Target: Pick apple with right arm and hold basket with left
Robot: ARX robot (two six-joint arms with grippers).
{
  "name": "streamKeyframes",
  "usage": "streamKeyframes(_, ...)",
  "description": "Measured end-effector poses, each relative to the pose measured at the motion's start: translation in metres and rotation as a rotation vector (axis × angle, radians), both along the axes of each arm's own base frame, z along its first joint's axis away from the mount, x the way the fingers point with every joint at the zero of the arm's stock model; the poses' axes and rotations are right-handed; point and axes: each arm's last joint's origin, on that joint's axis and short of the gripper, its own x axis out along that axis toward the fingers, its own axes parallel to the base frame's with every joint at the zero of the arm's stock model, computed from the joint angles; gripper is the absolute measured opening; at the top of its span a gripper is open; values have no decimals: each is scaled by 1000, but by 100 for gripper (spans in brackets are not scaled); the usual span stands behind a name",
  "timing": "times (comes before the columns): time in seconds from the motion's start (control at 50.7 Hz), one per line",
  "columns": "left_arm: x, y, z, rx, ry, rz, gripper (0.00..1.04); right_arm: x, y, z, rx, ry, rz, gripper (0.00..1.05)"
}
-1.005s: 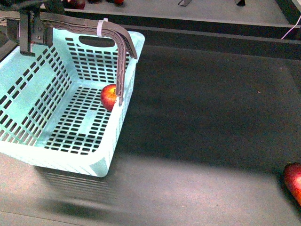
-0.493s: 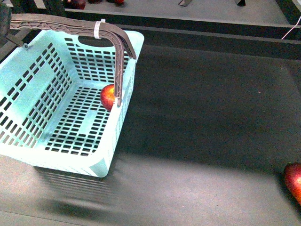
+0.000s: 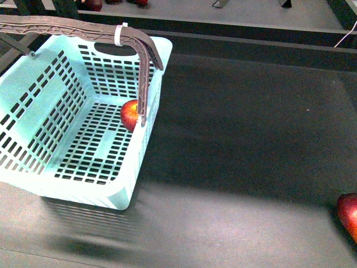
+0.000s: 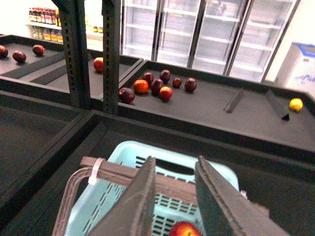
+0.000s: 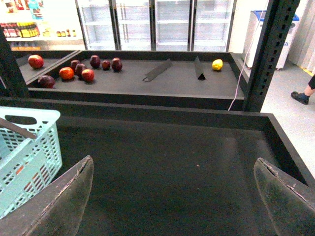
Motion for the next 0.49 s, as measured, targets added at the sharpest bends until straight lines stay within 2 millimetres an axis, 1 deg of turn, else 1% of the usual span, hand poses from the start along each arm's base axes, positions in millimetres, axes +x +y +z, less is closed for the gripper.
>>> streamKeyframes(0.138, -20, 15, -14, 72, 22, -9, 3, 0, 0, 0, 0, 0, 0, 96)
streamKeyframes(0.315, -42, 30, -22, 95, 10, -5, 3, 0, 0, 0, 0, 0, 0, 96)
streamKeyframes(0.493, -59, 40, -29, 100, 17, -2, 3, 0, 0, 0, 0, 0, 0, 96)
